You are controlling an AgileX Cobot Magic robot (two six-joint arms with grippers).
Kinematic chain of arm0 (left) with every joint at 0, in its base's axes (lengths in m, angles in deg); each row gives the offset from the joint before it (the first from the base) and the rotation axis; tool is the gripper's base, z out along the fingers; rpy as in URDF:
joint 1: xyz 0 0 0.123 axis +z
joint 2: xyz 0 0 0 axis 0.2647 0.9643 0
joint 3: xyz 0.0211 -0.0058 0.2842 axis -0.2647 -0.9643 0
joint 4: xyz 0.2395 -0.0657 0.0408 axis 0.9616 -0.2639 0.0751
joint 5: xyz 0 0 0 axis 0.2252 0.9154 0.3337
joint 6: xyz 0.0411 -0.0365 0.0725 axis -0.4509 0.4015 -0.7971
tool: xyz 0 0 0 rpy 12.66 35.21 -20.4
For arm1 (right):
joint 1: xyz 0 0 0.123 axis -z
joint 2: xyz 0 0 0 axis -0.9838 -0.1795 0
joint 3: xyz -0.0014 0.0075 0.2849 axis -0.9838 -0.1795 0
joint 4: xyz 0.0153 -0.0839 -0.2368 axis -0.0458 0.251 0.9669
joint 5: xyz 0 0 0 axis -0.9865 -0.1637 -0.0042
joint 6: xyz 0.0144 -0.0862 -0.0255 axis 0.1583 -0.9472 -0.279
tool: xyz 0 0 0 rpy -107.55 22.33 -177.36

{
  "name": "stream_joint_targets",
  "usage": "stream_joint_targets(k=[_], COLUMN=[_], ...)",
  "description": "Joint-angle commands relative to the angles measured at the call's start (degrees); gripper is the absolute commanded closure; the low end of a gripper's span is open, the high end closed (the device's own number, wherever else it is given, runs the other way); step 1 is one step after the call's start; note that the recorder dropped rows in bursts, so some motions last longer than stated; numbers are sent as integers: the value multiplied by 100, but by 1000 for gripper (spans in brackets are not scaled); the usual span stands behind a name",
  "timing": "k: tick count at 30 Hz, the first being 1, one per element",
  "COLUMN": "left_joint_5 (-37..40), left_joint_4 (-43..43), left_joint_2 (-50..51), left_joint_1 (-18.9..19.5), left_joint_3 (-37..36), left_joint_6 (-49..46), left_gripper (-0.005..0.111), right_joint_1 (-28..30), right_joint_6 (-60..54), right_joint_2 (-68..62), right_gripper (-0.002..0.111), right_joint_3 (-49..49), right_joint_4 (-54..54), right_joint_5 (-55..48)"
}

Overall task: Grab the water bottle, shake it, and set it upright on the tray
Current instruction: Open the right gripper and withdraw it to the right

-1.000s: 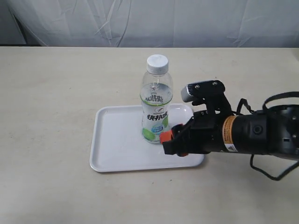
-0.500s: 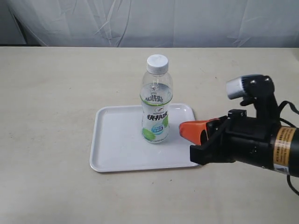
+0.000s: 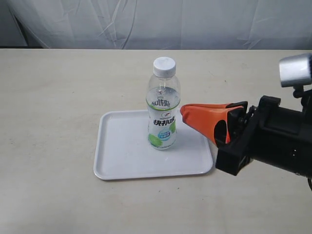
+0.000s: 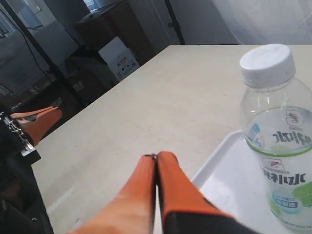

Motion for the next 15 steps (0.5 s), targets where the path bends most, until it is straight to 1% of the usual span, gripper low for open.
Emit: stream_joint_targets(k=[1, 3, 6, 9, 12, 15], left_joint_5=[-76, -76, -76, -76, -76, -76], left_joint_4=[-21, -21, -21, -21, -21, -21], left_joint_2=[-24, -24, -24, -24, -24, -24], left_joint_1=[5, 5, 5, 5, 5, 5], left_joint_3=[-13, -13, -13, -13, -13, -13], left_joint_6=[40, 40, 40, 40, 40, 40], left_gripper=[107, 107, 107, 107, 107, 107], right_joint_1=[15, 15, 15, 25, 36, 447], right_joint_6=[-10, 45, 633, 688, 782, 1389], right_joint_2=[142, 369, 889, 1626, 2546, 3602], right_gripper=[105, 105, 105, 105, 105, 105], right_joint_3=[-35, -35, -135, -482, -910, -1298], right_joint_4=[22, 22, 22, 22, 11, 13], right_joint_5=[-1, -1, 17, -93, -553, -826])
